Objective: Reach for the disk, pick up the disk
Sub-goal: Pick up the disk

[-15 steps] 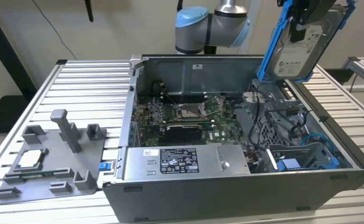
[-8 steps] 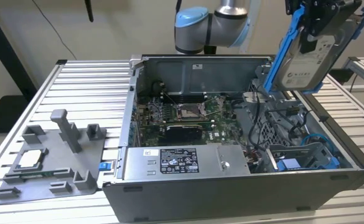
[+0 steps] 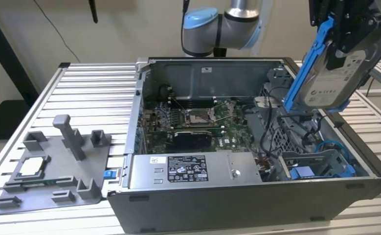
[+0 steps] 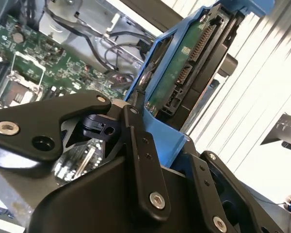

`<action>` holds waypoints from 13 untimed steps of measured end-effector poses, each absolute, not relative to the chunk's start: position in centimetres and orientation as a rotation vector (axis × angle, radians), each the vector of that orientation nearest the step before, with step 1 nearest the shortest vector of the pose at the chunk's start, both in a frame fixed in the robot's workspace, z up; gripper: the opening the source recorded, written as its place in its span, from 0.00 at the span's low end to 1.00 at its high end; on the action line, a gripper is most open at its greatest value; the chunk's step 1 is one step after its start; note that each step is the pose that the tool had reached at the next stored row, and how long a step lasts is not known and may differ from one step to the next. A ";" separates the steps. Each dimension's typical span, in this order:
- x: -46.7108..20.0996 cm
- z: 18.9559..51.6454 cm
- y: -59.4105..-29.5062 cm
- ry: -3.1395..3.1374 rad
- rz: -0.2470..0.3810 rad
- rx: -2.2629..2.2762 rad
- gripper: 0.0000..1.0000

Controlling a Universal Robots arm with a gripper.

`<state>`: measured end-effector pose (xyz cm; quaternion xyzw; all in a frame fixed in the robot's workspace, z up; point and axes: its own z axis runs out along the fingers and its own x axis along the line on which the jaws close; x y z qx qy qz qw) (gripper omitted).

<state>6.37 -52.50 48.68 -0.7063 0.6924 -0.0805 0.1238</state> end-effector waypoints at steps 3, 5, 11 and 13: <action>6.4 48.6 -53.9 2.019 -0.235 -2.059 0.00; 6.4 48.5 -54.8 2.019 -0.235 -2.059 0.00; 6.3 48.3 -57.5 2.019 -0.235 -2.059 0.00; 6.2 48.3 -58.4 2.019 -0.235 -2.059 0.00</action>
